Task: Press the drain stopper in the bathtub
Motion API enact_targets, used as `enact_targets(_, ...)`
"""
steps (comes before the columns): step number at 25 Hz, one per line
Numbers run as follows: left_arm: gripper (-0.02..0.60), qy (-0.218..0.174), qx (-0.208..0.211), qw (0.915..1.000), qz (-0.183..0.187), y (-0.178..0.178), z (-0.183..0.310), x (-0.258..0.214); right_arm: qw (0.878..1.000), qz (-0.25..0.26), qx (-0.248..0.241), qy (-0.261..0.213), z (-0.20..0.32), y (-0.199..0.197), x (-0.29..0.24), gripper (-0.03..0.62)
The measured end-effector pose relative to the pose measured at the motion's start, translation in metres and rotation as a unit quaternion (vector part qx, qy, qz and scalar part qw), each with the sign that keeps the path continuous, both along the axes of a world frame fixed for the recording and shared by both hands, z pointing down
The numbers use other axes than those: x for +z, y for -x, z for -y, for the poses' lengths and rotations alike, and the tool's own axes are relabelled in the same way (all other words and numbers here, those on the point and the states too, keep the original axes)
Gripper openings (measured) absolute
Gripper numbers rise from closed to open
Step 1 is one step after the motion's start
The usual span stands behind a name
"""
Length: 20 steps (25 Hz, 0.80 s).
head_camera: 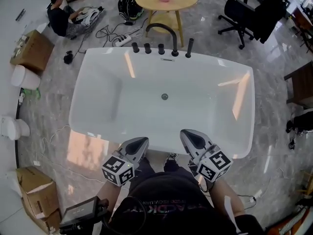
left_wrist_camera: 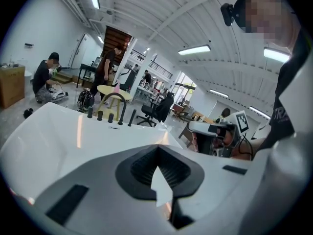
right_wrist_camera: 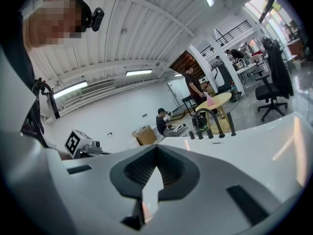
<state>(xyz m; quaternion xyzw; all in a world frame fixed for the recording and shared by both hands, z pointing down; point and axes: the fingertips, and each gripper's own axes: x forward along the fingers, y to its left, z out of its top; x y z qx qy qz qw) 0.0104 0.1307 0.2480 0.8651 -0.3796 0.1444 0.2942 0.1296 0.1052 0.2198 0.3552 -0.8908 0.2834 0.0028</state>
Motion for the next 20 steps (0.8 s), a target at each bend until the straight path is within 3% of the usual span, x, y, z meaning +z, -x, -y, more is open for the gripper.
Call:
enact_targets(9,0.003,0.025,0.047,0.9985,0.014,0.035,0.025,0.030,0.994,-0.088,0.061,-0.012,0.022,0.021,0.024,0.014)
enact_targets(20,0.003,0.074,0.068,0.9949,0.015,0.087,0.042,0.070,0.987,-0.142,0.072,-0.002,0.057,0.068,0.062,0.014)
